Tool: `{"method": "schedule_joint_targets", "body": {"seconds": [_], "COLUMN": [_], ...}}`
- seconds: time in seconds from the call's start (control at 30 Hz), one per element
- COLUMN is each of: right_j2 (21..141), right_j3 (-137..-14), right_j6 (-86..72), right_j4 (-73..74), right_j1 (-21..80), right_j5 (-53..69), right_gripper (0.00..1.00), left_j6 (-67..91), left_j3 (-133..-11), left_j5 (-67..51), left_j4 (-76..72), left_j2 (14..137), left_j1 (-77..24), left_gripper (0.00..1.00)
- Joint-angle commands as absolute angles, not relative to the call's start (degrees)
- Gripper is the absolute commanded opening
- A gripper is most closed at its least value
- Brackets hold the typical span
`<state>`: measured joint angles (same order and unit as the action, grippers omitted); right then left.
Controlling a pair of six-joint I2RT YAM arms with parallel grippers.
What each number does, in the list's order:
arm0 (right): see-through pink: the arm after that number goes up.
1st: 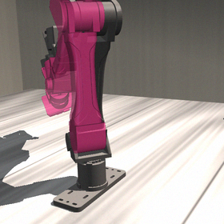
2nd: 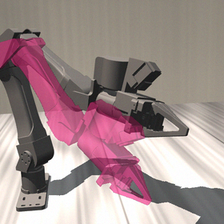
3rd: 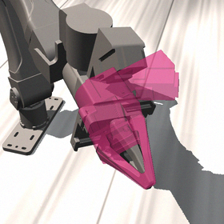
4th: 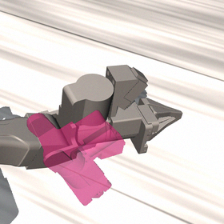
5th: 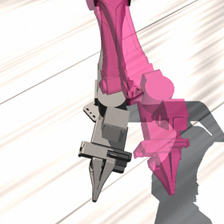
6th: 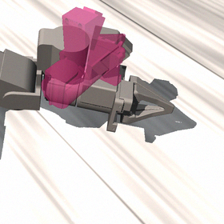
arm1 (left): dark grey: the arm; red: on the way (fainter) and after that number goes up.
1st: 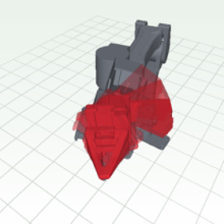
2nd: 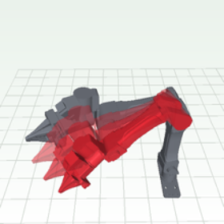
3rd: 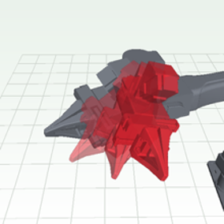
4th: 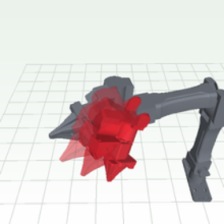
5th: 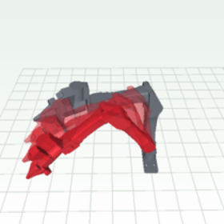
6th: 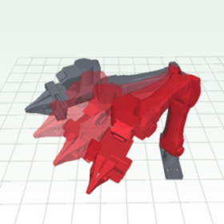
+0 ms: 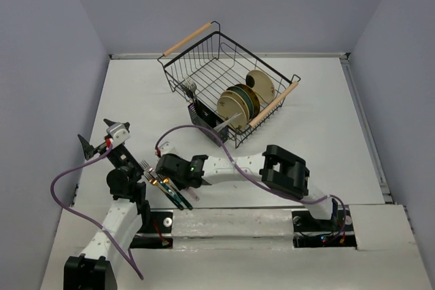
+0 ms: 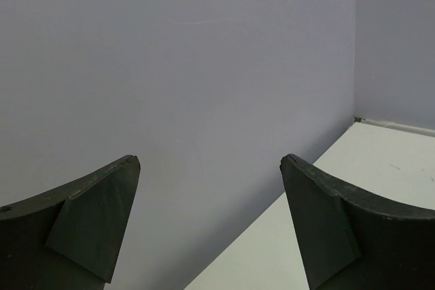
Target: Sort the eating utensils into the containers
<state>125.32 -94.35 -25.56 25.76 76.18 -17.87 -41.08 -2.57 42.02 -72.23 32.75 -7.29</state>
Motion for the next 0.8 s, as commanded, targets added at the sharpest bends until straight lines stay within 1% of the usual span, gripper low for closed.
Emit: {"method": "schedule_joint_targets", "body": {"seconds": [0.0,0.13,0.2,0.23,0.4,0.5,0.6,0.63,0.67,0.7,0.73,0.77], "right_j2": [125.3,123.8,123.0,122.7,120.3,116.5,109.1,106.9,102.6,100.3,98.1,96.1], "right_j3": [-93.8,-92.6,-92.1,-91.8,-90.3,-88.7,-81.9,-77.6,-75.4,-73.4,-71.3,-67.1], "right_j6": [-27.8,-28.0,-28.4,-28.5,-28.7,-28.0,-23.5,-19.2,-16.8,-13.9,-11.3,-5.4], "right_j4": [29.5,29.7,29.8,29.9,29.8,28.1,19.2,12.0,8.2,-0.4,-5.7,-10.3], "right_j1": [75.4,74.9,74.9,74.9,74.9,74.9,76.2,76.2,77.1,77.6,78.2,78.2], "right_j5": [-21.2,-22.4,-23.4,-23.7,-25.7,-28.0,-30.2,-30.7,-30.9,-31.2,-31.7,-31.4], "right_gripper": [0.28,0.19,0.08,0.00,0.00,0.00,0.00,0.00,0.00,0.00,0.00,0.00], "left_j6": [-41.0,-41.0,-41.0,-41.0,-41.0,-41.0,-41.0,-40.9,-40.9,-40.9,-40.9,-40.9], "left_j3": [7.4,7.3,7.4,7.4,7.4,7.4,7.5,7.5,7.4,7.4,7.4,7.4], "left_j5": [42.3,42.3,42.3,42.4,42.2,42.4,42.1,42.1,42.1,42.0,42.0,42.0], "left_j4": [-78.7,-78.7,-78.6,-78.5,-78.5,-78.4,-78.3,-78.3,-78.3,-78.3,-78.3,-78.3], "left_j2": [32.3,32.3,32.2,32.0,31.9,31.8,31.6,31.7,31.9,31.9,31.9,31.8], "left_j1": [-6.9,-7.0,-6.9,-7.0,-7.0,-6.9,-7.0,-7.0,-6.9,-6.9,-7.0,-6.9], "left_gripper": [0.99,0.99,0.99,0.99,0.99,0.99,0.99,0.99,0.99,0.99,0.99,0.99]}}
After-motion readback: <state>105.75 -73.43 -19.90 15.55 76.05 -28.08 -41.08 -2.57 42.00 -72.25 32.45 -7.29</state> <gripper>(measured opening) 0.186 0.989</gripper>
